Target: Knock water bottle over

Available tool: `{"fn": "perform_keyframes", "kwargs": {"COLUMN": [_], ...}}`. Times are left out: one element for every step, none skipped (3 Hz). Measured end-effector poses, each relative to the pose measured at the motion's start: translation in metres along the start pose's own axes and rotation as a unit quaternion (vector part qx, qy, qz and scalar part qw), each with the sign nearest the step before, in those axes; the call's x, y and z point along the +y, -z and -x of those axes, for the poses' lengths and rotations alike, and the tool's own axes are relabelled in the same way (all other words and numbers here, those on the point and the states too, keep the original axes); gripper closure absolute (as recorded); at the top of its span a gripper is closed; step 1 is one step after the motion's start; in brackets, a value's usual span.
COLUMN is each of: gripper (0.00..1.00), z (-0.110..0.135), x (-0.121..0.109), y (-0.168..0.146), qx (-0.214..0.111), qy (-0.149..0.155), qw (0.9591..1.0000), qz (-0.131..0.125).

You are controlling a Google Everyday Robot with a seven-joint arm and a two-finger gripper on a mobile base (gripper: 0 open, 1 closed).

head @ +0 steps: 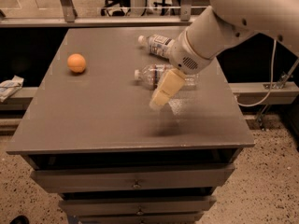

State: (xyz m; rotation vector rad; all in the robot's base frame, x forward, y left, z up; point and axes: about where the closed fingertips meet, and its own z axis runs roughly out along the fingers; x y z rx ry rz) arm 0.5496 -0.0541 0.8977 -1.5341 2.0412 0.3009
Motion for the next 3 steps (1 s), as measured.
{"fn": "perform_keyframes", "kwargs": {"gripper": [0.00, 0.00, 0.00], "z": [-0.008, -0.024, -0.042], "x": [0.003, 0.004, 0.007], "y": [0.044, 0.091, 0.124], "qx": [-0.074, -0.138, -0.161], "qy": [-0.007, -0.010, -0.015], "qw": [0.9962, 0.9851, 0.9783], "qz": [-0.047, -0.103, -0.130]}}
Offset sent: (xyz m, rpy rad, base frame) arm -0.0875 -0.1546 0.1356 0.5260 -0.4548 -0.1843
